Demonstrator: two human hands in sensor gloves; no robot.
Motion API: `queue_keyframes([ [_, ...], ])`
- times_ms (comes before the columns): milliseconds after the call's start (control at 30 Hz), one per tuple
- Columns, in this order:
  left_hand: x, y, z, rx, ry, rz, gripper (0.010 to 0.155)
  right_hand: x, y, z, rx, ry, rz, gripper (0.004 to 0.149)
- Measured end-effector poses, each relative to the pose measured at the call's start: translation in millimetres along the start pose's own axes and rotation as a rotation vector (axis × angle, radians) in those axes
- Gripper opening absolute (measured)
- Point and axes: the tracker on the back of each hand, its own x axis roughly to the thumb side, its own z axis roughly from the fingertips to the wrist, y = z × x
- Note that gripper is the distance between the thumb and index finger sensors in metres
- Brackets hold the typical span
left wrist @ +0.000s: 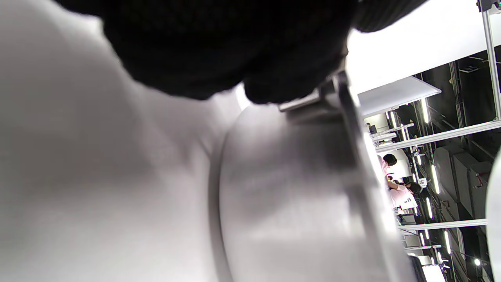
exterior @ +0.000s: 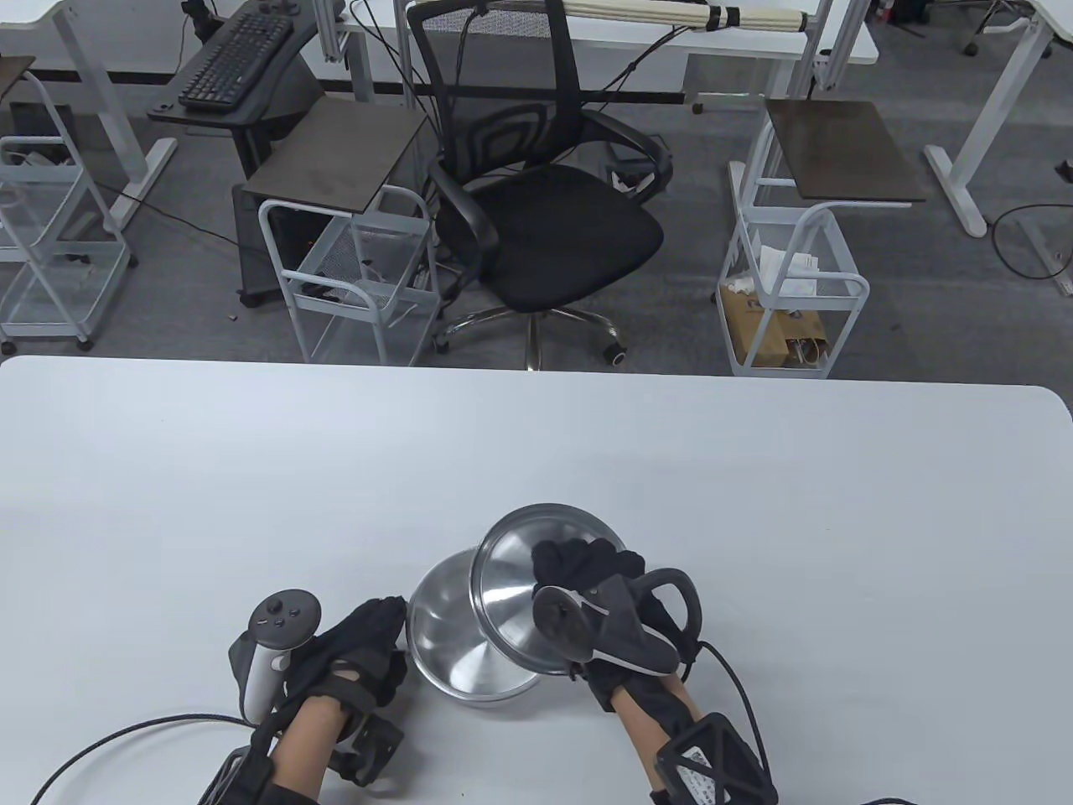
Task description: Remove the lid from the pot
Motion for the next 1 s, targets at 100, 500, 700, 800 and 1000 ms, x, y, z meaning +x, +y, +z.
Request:
queue_keyframes([
  [100,-0.1,-0.2,0.1,0.0,0.001,0.002,0.055,-23.0,-7.7,11.0,-0.028,0.049,-0.02,0.045],
  [500,-0.5,-0.4,0.1,0.003,0.003,0.005,0.055,-107.5,14.9,58.1,-0.041,0.273,-0.122,0.047],
  [700,-0.8,-0.4,0.3,0.001,0.006,0.011,0.055,-138.4,45.9,74.1,0.017,0.387,-0.176,0.048],
  [800,-0.8,-0.5,0.5,0.001,0.006,0.012,0.055,-147.8,57.7,79.0,0.05,0.43,-0.187,0.048],
  [1000,-1.2,-0.2,0.4,-0.005,0.006,0.015,0.055,-159.8,79.4,85.7,0.141,0.486,-0.197,0.048],
])
